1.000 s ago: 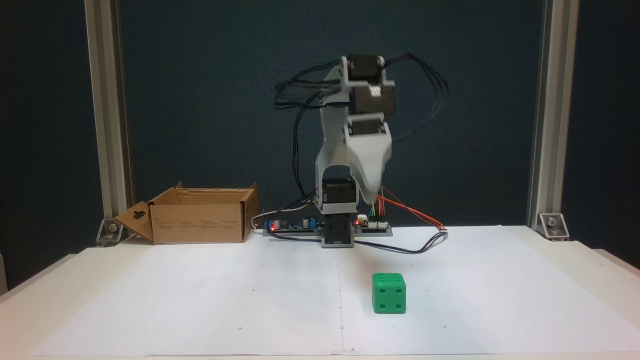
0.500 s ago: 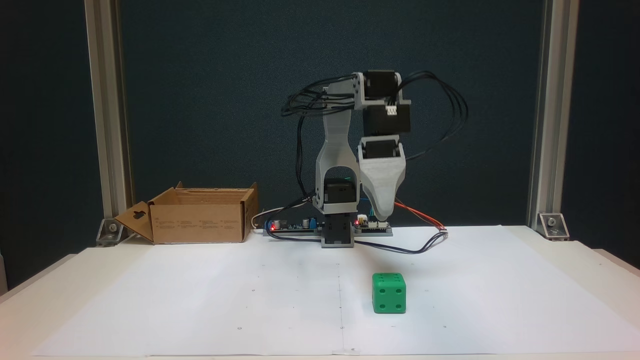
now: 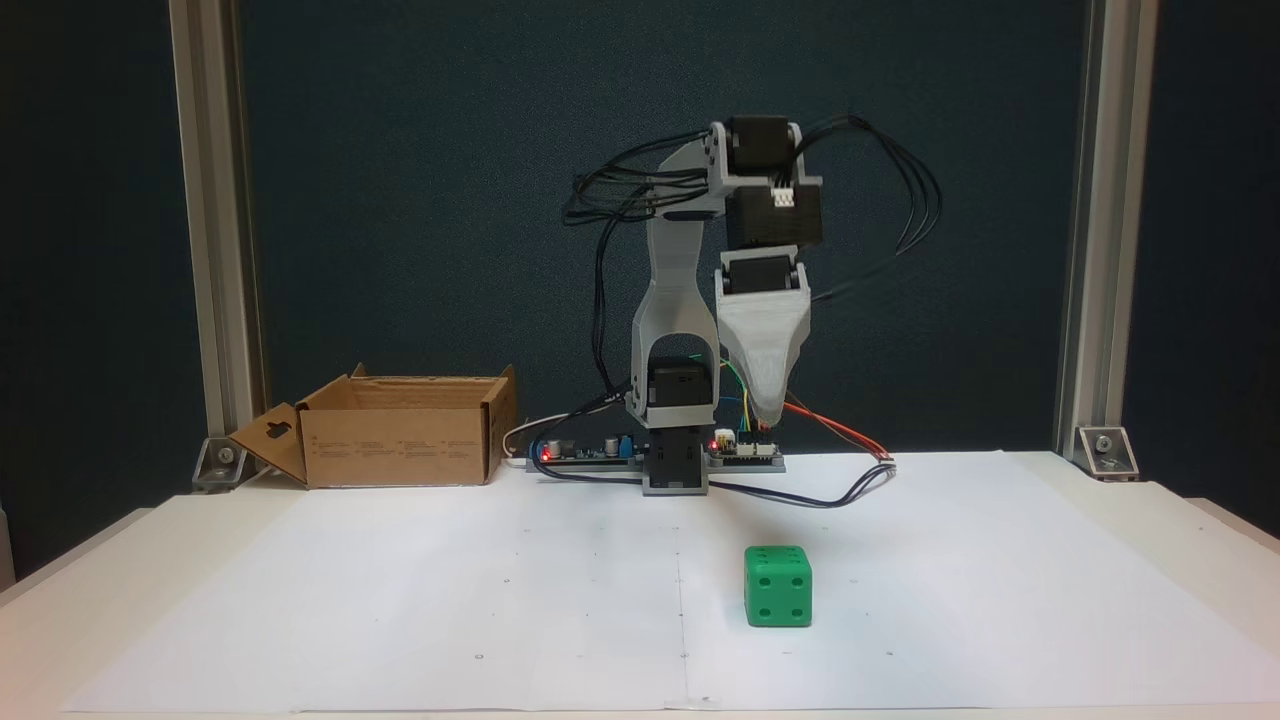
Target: Grasp a green dice and put it in the bin.
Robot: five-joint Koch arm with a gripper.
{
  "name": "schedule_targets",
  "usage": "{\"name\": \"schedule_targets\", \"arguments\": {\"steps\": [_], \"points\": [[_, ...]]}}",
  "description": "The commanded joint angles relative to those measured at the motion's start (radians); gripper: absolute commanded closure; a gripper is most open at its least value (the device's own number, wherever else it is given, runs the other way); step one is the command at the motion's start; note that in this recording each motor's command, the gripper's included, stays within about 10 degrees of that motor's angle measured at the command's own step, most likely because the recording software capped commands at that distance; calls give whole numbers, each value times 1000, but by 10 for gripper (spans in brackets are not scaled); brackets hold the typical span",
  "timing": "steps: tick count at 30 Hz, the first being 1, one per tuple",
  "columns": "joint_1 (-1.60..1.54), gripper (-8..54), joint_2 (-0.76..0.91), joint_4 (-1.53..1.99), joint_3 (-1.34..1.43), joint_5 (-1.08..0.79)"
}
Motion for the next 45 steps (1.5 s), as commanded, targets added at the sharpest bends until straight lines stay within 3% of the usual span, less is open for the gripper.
{"name": "schedule_targets", "arguments": {"steps": [1, 22, 45], "points": [[3, 15, -3, 2, -54, 52], [48, 17, -146, 0, -54, 51], [-20, 16, -163, -11, -25, -12]]}}
